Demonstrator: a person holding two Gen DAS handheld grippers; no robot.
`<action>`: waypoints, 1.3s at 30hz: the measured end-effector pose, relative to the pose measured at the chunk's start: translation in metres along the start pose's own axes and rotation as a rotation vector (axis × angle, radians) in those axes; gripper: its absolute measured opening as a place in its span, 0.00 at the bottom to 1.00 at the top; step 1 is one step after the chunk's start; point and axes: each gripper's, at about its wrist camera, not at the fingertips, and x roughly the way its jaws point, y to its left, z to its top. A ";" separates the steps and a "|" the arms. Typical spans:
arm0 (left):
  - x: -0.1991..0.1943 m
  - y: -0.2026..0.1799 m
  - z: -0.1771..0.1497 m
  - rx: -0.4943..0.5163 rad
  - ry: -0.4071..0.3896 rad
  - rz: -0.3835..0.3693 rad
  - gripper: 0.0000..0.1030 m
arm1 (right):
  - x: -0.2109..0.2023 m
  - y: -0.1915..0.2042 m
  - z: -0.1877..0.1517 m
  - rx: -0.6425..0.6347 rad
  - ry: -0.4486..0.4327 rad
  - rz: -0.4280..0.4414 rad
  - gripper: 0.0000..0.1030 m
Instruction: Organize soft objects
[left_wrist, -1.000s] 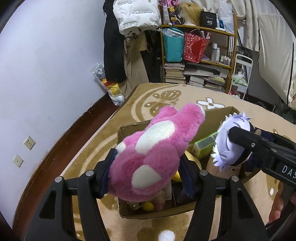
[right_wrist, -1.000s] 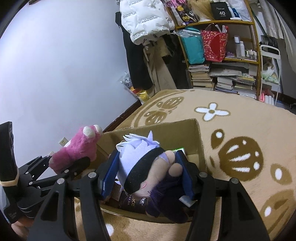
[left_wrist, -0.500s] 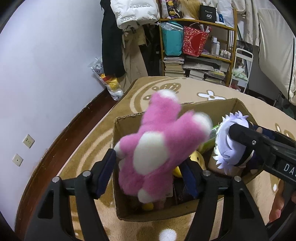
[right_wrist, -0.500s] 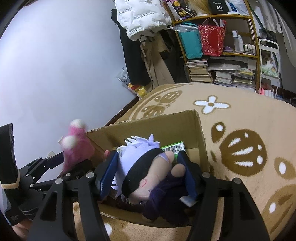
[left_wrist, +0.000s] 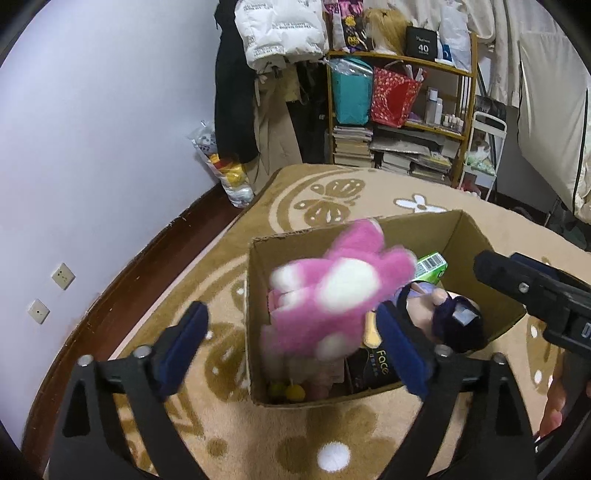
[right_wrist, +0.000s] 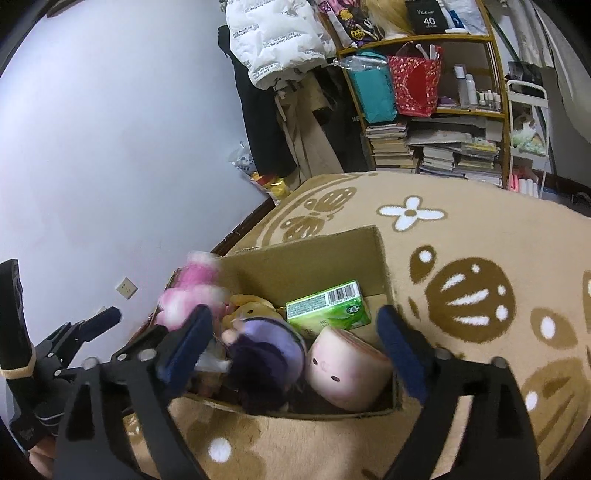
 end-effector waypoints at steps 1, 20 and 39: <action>-0.005 0.001 0.000 -0.005 -0.017 0.000 0.95 | -0.004 0.001 0.000 -0.003 -0.015 -0.008 0.99; -0.101 0.021 0.009 -0.032 -0.153 0.102 1.00 | -0.084 0.025 0.011 -0.070 -0.062 -0.033 1.00; -0.209 0.020 -0.029 -0.077 -0.336 0.076 1.00 | -0.178 0.051 -0.021 -0.163 -0.173 -0.008 1.00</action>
